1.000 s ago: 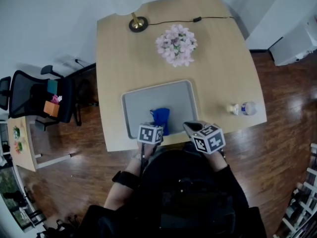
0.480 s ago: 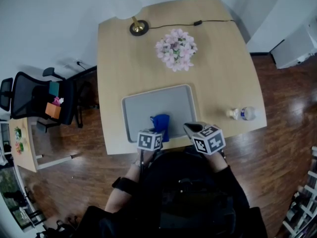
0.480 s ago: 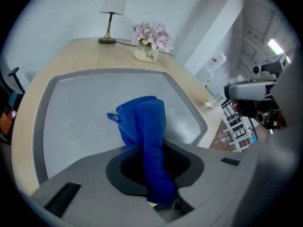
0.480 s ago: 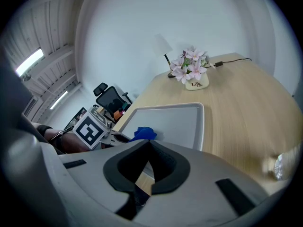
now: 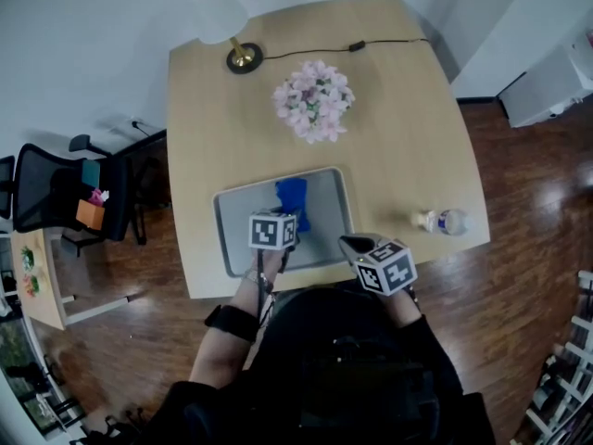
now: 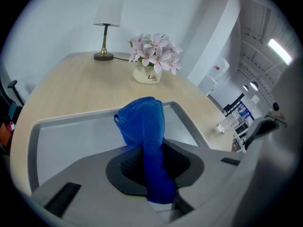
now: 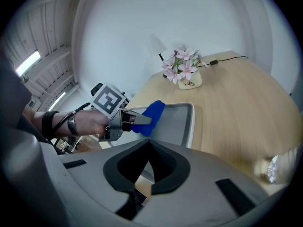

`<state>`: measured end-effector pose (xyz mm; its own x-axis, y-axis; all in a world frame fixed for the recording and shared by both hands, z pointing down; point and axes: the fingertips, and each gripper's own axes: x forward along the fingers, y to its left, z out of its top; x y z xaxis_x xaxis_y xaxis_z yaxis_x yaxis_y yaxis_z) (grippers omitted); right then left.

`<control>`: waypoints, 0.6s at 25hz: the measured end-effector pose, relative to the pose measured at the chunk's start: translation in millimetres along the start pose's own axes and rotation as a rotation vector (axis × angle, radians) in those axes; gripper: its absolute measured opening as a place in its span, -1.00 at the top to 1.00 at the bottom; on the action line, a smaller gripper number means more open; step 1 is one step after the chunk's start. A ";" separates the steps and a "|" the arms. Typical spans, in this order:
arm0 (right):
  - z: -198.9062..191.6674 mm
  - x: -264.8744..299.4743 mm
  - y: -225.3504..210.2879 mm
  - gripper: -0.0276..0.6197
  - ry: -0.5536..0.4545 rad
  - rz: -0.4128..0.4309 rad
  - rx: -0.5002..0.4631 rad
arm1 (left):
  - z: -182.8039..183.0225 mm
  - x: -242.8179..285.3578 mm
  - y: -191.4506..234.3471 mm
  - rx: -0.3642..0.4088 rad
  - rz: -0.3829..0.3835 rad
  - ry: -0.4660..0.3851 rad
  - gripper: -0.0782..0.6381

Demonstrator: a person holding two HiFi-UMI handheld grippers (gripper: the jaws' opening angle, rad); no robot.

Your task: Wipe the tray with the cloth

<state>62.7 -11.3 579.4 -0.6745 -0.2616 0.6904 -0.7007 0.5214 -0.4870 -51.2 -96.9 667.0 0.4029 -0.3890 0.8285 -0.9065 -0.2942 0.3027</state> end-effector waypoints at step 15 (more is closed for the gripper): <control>-10.2 -10.4 -29.2 0.92 0.003 -0.011 0.061 | 39.3 37.5 8.1 -0.024 0.047 0.008 0.52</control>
<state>92.6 -15.5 591.9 -0.6662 -0.2647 0.6972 -0.7209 0.4679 -0.5112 -38.5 -148.2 682.0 0.3590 -0.3944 0.8459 -0.9272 -0.2545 0.2748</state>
